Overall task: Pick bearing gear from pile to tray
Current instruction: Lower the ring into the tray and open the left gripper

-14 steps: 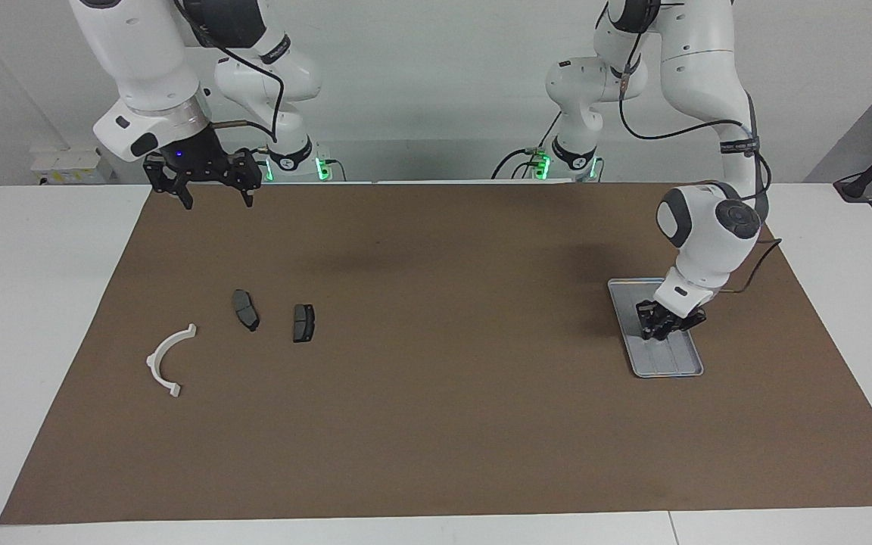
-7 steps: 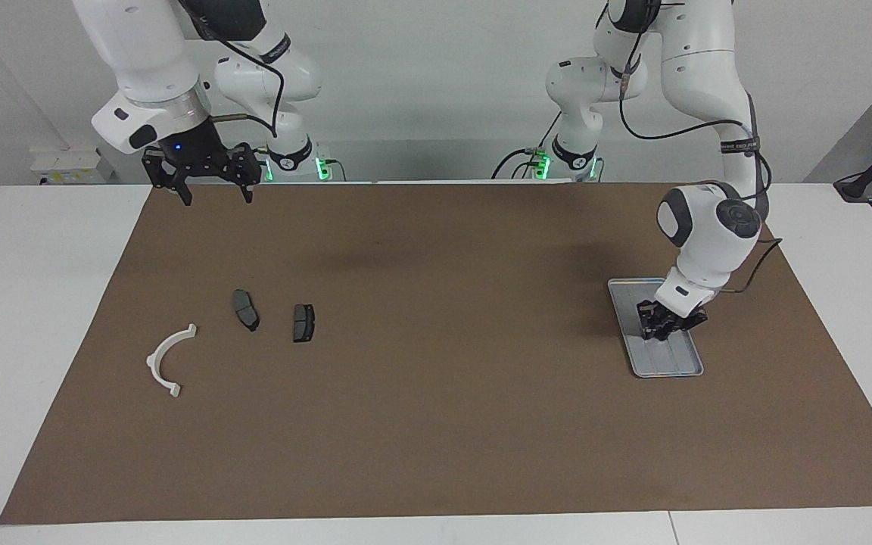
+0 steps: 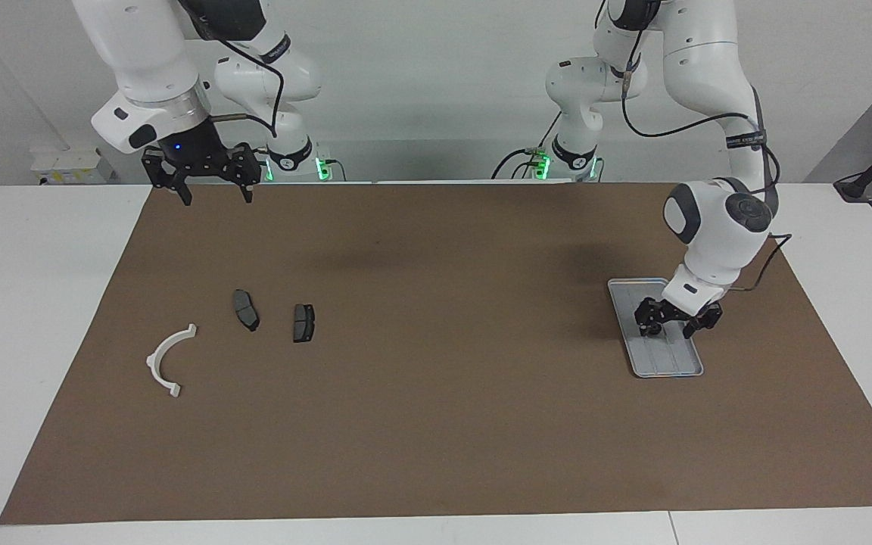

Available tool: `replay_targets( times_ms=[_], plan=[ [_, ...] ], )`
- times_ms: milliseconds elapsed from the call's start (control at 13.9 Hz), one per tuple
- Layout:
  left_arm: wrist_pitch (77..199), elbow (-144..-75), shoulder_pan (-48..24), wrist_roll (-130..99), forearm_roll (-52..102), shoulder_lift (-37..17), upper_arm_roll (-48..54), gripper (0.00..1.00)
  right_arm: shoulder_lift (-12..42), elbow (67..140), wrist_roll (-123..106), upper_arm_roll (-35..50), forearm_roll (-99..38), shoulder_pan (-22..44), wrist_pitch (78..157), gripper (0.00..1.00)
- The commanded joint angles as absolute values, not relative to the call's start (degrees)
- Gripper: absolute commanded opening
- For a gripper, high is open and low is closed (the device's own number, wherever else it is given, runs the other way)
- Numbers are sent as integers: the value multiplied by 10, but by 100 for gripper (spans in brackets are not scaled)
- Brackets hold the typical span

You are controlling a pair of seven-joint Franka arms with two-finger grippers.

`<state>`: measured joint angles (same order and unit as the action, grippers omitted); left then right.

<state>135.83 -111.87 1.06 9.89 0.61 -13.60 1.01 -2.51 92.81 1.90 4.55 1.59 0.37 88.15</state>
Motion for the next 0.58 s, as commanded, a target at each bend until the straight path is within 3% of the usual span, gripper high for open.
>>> replay_targets(
  times_ms=[0,504],
  plan=[
    [1330,-1125,11,95,12,-76,11,100,-31,930,4,43,1,-2,879,100],
    [1284,-1105,33,72,12,5,11,100,-33,933,5,43,1,-2,880,100]
  ],
)
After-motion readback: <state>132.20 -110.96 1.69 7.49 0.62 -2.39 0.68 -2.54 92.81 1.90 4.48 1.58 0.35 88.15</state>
